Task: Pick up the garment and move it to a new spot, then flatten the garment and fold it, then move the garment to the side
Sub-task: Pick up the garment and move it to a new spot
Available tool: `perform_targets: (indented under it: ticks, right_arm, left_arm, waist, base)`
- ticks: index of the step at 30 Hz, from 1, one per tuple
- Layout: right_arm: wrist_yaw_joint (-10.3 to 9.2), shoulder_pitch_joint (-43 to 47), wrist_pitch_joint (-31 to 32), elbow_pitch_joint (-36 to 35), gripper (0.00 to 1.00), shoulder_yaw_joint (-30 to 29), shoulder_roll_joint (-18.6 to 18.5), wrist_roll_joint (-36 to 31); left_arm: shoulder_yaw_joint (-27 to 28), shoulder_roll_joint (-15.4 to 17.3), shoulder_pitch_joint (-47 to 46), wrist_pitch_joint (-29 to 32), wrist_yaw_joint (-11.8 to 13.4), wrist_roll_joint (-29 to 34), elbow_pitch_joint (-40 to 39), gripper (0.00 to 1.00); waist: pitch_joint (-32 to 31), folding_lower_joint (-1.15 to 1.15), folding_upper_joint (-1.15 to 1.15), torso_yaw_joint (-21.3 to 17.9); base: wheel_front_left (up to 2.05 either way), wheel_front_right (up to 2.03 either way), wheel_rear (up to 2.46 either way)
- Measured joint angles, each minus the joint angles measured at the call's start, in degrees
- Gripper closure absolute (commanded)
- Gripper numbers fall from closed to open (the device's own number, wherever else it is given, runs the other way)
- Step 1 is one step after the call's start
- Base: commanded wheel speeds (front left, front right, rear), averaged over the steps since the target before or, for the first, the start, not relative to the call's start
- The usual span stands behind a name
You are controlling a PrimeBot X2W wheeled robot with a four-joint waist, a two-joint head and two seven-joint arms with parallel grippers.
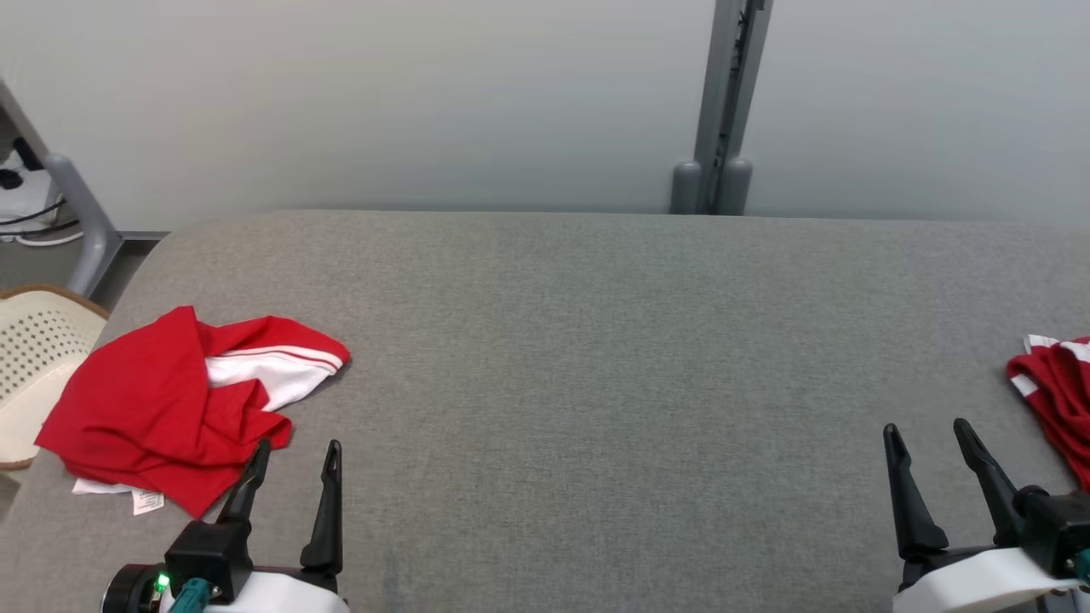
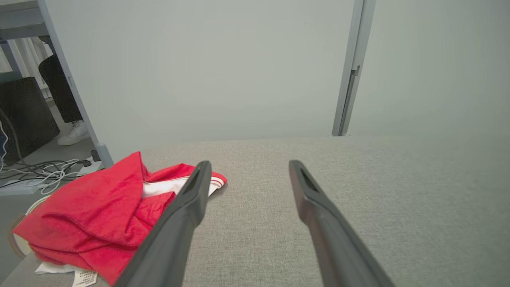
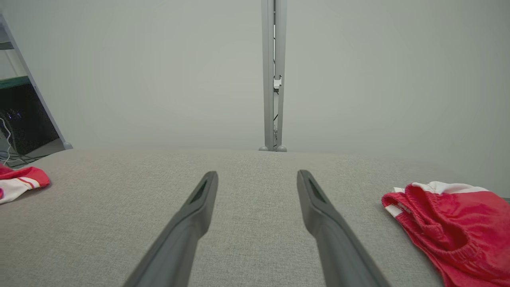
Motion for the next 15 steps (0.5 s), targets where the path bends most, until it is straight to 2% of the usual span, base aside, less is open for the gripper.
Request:
perform_targets:
  ticks: [9, 10, 15]
  right_arm:
    - [-0.01, 0.52, 0.18, -2.49, 0.00, 1.58, 0.11, 0.02]
    - [-0.01, 0.52, 0.18, -2.49, 0.00, 1.58, 0.11, 0.02]
    - [-0.01, 0.53, 0.43, -2.77, 0.00, 2.57, 0.15, 0.52]
  left_arm:
    - [0.75, -0.75, -1.38, -0.21, -0.11, -0.32, 0.24, 0.00]
    - [0.75, -0.75, -1.38, -0.21, -0.11, -0.32, 0.24, 0.00]
    - [1.22, -0.53, -1.79, -0.25, -0.46, -0.13, 0.73, 0.00]
  waist:
    - [0.17, 0.00, 0.00, 8.21]
    - [0.17, 0.00, 0.00, 8.21]
    - [0.04, 0.00, 0.00, 13.66]
  base:
    - [0.00, 0.00, 0.00]
    - [0.00, 0.00, 0.00]
    - [0.00, 0.00, 0.00]
